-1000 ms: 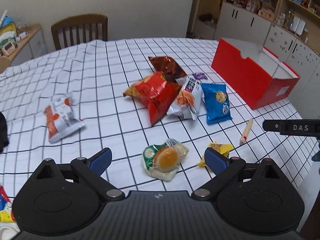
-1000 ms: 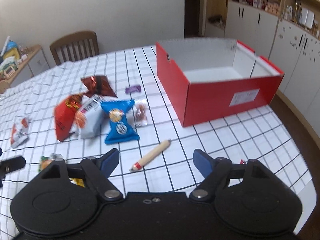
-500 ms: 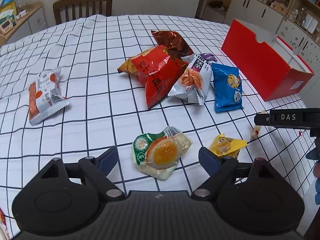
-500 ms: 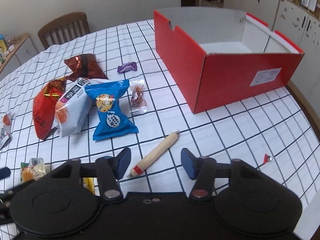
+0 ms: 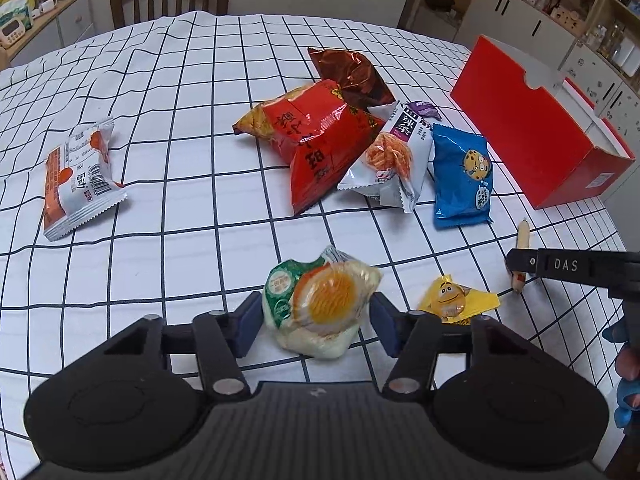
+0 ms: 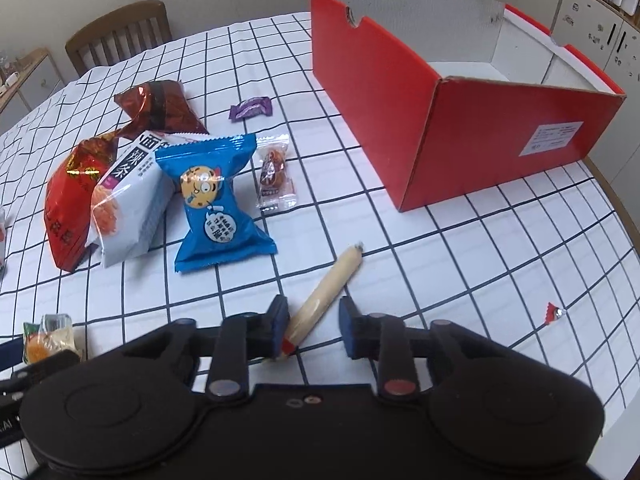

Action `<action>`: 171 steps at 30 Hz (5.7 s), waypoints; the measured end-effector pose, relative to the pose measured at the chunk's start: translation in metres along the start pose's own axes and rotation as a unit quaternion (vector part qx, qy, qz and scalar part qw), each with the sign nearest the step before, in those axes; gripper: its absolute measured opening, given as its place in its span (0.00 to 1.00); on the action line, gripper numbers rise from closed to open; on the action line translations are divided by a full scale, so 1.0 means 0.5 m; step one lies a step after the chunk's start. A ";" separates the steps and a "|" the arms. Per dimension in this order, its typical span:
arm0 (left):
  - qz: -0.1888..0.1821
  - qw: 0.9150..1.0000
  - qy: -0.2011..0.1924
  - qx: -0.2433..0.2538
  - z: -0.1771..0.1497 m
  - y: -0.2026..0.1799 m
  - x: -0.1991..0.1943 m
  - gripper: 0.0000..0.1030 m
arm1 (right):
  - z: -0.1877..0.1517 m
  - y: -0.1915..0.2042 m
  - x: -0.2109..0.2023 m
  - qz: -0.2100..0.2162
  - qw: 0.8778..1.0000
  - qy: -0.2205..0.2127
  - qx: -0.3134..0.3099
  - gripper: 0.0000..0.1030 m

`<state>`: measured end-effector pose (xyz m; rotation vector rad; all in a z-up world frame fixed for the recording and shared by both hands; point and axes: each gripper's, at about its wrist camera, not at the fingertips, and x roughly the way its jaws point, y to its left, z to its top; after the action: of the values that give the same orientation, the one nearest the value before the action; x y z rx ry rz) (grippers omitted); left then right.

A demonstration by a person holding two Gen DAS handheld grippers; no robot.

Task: Organize snacks
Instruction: 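Grasp the green pastry with the left gripper while the right gripper grasps the sausage stick, then carry pastry and sausage stick into the red box and open both grippers, then withdraw both grippers from the box back toward the table snacks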

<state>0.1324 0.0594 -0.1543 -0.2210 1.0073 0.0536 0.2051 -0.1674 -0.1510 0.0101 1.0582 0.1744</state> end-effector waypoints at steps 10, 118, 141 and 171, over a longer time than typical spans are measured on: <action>-0.018 1.000 0.002 -0.019 -0.007 0.008 -0.004 0.44 | -0.016 -0.004 -0.008 0.019 0.999 -0.014 -0.042 0.09; 0.014 0.997 -0.060 0.056 0.295 -0.662 0.101 0.47 | 0.328 -0.484 -0.021 0.108 0.988 -0.047 -0.104 0.25; 0.007 0.990 -0.130 0.060 0.256 -0.627 -0.042 0.65 | 0.298 -0.456 -0.153 0.127 0.975 -0.125 -0.136 0.59; 0.013 0.977 -0.209 0.051 0.154 -0.382 -0.239 0.81 | 0.197 -0.293 -0.321 0.164 0.951 -0.224 -0.135 1.00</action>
<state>0.1605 -0.1040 0.0162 -0.0951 0.5922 0.0689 0.2339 -0.3282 0.0228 -0.0210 0.5656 0.5908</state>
